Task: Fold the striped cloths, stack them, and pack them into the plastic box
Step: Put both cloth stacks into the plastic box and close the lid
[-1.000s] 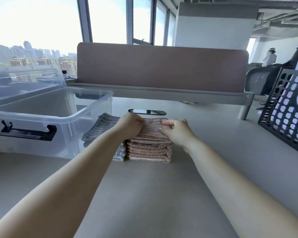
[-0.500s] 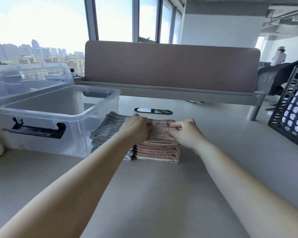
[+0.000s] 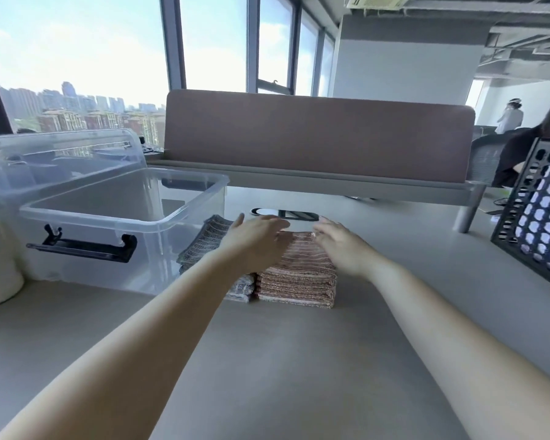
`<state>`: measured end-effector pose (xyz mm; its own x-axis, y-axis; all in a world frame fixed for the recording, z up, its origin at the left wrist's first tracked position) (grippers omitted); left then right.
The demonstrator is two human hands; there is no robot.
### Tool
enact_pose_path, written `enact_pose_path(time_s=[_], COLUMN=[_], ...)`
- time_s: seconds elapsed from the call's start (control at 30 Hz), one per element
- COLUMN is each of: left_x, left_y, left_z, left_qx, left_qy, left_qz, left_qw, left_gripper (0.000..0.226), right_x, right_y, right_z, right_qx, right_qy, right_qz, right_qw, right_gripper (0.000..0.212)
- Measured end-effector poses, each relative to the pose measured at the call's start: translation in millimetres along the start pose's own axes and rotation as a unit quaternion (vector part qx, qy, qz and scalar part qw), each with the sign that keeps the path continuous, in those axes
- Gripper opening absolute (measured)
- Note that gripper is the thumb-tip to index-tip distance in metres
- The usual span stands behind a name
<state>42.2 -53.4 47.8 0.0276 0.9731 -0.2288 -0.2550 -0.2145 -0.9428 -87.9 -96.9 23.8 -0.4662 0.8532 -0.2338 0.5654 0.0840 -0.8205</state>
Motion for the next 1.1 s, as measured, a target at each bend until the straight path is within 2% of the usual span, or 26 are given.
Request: enact_pose_path(time_s=[0.13, 0.23, 0.37, 0.57, 0.63, 0.77, 0.83, 0.93, 1.0, 1.07, 1.1], left_x=[13, 13, -5, -8, 2, 18, 21, 31, 46, 72, 88], left_y=[-40, -52, -48, -33, -32, -43, -41, -38, -35, -24, -12], left_z=[-26, -40, -50, -76, -75, -61, -68, -81, -91, -103, -108], left_qx=[0.116, 0.121, 0.149, 0.187, 0.185, 0.167, 0.184, 0.231, 0.281, 0.338, 0.378], left_qy=[-0.050, -0.076, -0.106, -0.184, -0.179, -0.117, -0.158, -0.253, -0.336, -0.457, -0.520], left_qz=[0.060, 0.073, 0.050, 0.037, 0.039, 0.046, 0.019, -0.003, 0.017, 0.038, 0.040], left_qw=[0.990, 0.987, 0.982, 0.964, 0.966, 0.978, 0.970, 0.940, 0.899, 0.822, 0.765], left_gripper=[0.035, 0.034, 0.038, 0.039, 0.036, 0.030, 0.030, 0.027, 0.018, 0.006, 0.011], right_x=[2, -2, -31, -83, -95, -107, -110, -115, -118, -119, -120], right_y=[-20, -17, -10, 11, 19, 42, 51, 63, 71, 81, 87], right_z=[-24, -47, -68, -73, -73, -79, -81, -83, -82, -80, -78], right_qx=[-0.029, -0.066, -0.076, -0.065, -0.056, -0.016, -0.002, -0.008, -0.004, 0.014, 0.025], right_qy=[-0.011, -0.037, -0.071, -0.092, -0.087, -0.069, -0.053, -0.029, -0.012, 0.002, 0.006], right_qz=[0.039, 0.018, -0.023, -0.117, -0.156, -0.274, -0.324, -0.375, -0.404, -0.433, -0.450], right_qw=[0.999, 0.997, 0.994, 0.987, 0.982, 0.959, 0.944, 0.926, 0.914, 0.901, 0.893], right_gripper=[0.033, 0.027, 0.025, 0.032, 0.040, 0.054, 0.060, 0.066, 0.072, 0.078, 0.080])
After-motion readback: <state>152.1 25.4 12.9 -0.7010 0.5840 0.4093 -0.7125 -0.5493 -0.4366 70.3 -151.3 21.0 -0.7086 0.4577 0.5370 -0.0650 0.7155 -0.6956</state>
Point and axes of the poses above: each hand's wrist, its own x-axis away from the middle knuckle, its own y-axis out of the palm, z = x × y, the point moved 9 cm from there along -x, towards the middle knuckle, and after that the axes turned 6 degrees about -y, right-handed, at the moved point
